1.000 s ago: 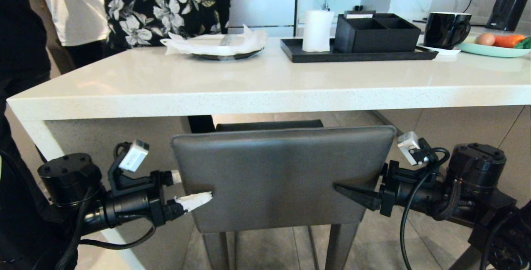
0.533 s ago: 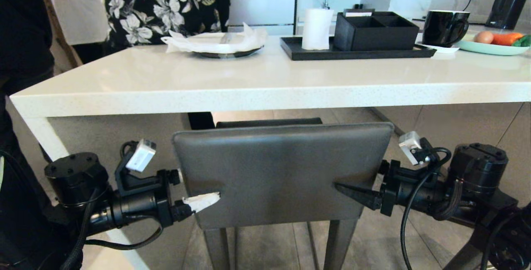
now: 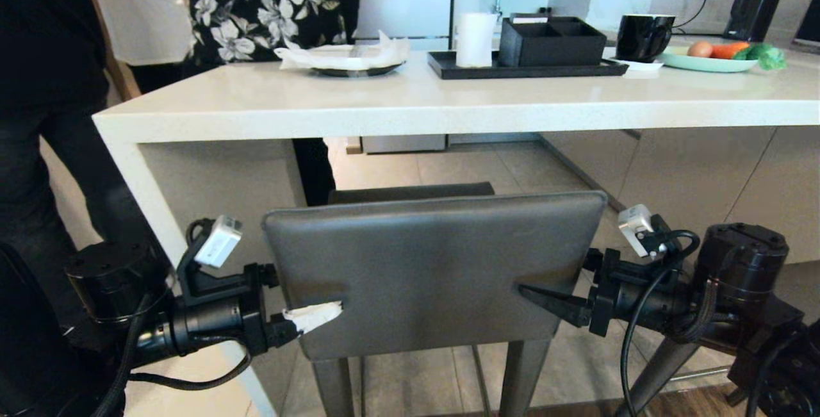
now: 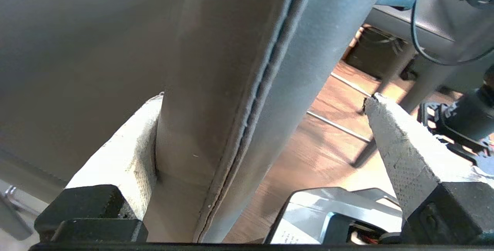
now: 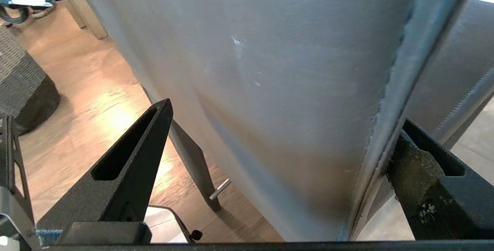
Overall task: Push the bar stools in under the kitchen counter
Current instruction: Pull the gray chair out from under the dining table
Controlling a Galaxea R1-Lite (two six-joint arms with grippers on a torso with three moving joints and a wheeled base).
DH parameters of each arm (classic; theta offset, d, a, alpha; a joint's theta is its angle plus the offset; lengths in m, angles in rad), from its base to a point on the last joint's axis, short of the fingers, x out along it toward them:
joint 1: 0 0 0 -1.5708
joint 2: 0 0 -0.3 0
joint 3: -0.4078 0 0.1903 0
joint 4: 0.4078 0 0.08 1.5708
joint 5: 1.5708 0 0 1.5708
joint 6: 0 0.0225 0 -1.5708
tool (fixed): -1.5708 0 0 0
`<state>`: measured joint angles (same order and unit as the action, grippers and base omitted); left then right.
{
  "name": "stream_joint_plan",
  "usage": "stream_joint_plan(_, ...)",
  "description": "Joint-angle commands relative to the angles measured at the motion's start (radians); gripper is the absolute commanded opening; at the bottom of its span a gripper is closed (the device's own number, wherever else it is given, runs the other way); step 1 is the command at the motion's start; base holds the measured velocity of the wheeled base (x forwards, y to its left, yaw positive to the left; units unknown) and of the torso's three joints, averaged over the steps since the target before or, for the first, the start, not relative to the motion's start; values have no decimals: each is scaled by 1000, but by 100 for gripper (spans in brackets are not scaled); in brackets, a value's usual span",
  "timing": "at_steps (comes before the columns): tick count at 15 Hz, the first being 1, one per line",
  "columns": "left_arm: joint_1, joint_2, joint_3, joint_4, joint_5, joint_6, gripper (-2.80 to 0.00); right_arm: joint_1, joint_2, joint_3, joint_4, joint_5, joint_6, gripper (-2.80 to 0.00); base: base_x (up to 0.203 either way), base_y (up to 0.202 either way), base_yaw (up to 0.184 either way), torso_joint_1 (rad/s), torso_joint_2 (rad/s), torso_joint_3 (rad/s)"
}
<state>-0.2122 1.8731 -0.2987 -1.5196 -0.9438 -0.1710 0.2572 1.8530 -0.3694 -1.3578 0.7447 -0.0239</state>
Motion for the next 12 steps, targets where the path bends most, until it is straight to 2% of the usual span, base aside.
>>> stream_joint_plan(1,-1,-17,11,-10,-6,-1,0,0,-15,5,-9,5,-1,0,-197,0,0,7,3,2)
stream_joint_plan(12,-9,-120,109,-10,27,-1,0,39,-94,118,-57,-7,2,0,-194,0,-1,2,1,3)
